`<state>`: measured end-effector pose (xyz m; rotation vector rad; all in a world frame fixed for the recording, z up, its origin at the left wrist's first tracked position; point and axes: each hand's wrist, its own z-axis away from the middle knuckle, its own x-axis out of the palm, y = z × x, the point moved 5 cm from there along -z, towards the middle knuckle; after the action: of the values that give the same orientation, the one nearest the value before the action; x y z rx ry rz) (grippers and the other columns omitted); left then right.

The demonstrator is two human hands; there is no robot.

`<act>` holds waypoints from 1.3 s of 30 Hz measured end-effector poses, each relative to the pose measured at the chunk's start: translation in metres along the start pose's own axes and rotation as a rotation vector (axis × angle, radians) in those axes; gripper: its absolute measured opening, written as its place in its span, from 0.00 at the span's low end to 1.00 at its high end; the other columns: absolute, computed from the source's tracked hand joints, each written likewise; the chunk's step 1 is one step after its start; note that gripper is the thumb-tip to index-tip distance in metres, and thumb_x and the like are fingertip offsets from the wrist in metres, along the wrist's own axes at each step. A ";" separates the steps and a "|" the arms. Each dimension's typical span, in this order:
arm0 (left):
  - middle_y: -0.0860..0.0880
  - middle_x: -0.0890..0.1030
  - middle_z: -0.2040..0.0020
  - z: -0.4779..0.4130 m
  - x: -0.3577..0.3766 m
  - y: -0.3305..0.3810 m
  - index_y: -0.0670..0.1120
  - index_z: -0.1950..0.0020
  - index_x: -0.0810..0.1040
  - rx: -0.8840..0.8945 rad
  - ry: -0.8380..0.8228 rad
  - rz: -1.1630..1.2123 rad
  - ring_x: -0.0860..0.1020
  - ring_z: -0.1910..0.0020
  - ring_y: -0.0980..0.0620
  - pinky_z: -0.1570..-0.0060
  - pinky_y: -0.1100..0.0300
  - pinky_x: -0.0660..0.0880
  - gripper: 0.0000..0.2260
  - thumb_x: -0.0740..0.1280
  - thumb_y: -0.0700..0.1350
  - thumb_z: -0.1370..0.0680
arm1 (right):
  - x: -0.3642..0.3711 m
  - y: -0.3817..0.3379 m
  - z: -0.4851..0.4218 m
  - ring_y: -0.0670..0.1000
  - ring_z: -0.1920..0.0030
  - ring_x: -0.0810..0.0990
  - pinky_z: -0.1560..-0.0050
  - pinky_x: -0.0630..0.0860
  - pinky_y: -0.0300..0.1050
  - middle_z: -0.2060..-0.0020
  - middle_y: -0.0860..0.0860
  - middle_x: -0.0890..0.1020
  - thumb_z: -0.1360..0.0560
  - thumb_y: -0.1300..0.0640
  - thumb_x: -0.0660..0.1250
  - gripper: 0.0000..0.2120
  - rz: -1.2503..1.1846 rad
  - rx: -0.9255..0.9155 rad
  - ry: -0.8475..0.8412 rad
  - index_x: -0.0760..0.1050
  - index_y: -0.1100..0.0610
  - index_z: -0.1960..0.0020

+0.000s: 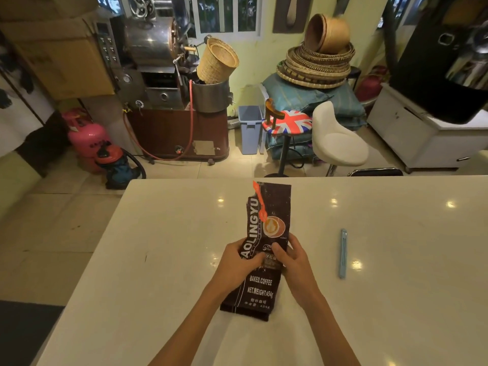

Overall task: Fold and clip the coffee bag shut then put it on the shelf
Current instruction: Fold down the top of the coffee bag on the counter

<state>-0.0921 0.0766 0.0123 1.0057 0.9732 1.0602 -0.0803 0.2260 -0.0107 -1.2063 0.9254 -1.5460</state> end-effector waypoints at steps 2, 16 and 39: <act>0.53 0.87 0.54 0.002 0.004 0.001 0.54 0.46 0.80 0.009 -0.009 -0.044 0.86 0.55 0.55 0.56 0.63 0.82 0.10 0.73 0.43 0.25 | 0.002 -0.006 -0.003 0.53 0.45 0.85 0.48 0.82 0.50 0.45 0.51 0.86 0.30 0.51 0.72 0.22 0.056 0.006 -0.053 0.75 0.50 0.37; 0.51 0.80 0.54 0.031 0.025 0.040 0.49 0.40 0.79 0.260 0.106 -0.553 0.79 0.57 0.52 0.59 0.64 0.76 0.12 0.68 0.43 0.24 | -0.007 -0.024 -0.026 0.53 0.58 0.82 0.52 0.81 0.48 0.59 0.56 0.83 0.35 0.49 0.80 0.29 -0.408 0.059 -0.321 0.77 0.58 0.38; 0.44 0.87 0.52 0.014 -0.004 0.010 0.47 0.47 0.82 -0.051 0.190 0.361 0.86 0.52 0.44 0.52 0.51 0.83 0.06 0.67 0.43 0.20 | 0.020 -0.043 -0.019 0.50 0.58 0.87 0.60 0.82 0.42 0.58 0.51 0.88 0.26 0.48 0.68 0.09 0.147 -0.171 0.129 0.81 0.52 0.51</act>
<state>-0.0814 0.0719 0.0263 1.0764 0.9308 1.4950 -0.1097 0.2193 0.0305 -1.1387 1.2242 -1.4627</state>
